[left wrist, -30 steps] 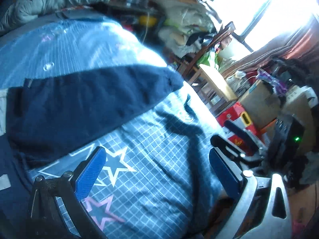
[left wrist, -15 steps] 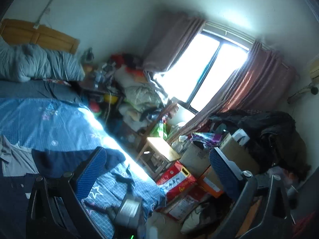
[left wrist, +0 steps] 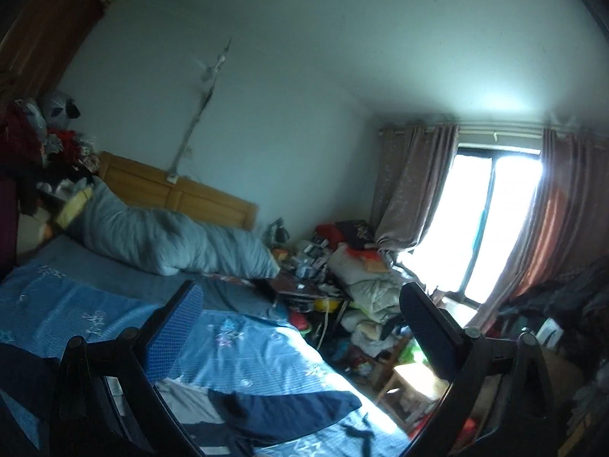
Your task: Fold small clothes
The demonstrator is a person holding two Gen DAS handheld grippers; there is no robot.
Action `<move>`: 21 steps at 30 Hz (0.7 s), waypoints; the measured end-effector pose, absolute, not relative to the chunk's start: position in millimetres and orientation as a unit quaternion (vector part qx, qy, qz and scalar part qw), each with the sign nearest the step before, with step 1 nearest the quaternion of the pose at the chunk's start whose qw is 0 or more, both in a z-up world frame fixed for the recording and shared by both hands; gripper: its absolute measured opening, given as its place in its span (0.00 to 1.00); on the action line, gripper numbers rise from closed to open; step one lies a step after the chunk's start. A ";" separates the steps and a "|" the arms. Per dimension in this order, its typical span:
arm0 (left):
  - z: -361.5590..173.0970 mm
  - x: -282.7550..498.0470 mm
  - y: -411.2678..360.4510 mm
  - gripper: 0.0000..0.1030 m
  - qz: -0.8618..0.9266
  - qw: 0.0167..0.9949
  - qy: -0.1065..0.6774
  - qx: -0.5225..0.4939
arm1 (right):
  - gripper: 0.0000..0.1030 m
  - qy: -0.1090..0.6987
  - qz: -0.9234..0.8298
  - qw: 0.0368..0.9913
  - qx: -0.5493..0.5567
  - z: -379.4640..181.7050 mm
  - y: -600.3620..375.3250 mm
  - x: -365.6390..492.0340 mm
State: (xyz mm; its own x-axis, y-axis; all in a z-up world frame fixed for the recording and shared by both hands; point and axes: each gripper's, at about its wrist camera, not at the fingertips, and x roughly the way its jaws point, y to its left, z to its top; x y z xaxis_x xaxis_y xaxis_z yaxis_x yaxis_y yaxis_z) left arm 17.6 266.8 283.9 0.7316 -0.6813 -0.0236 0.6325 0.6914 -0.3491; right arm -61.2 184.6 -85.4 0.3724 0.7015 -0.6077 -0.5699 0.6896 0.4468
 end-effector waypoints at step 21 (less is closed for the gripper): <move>-248.0 187.1 341.9 1.00 -0.020 0.859 0.511 -0.013 | 1.00 0.470 -0.102 0.875 0.057 -190.1 -155.8 -90.9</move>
State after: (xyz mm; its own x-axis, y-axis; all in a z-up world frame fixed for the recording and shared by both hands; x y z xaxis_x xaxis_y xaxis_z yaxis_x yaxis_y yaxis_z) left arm 187.1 341.9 -248.0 0.4776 -0.0487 -0.8772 0.0215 0.9988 -0.0437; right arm -90.9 -155.8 -190.1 0.5366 -0.1248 -0.8345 0.2319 0.9727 0.0036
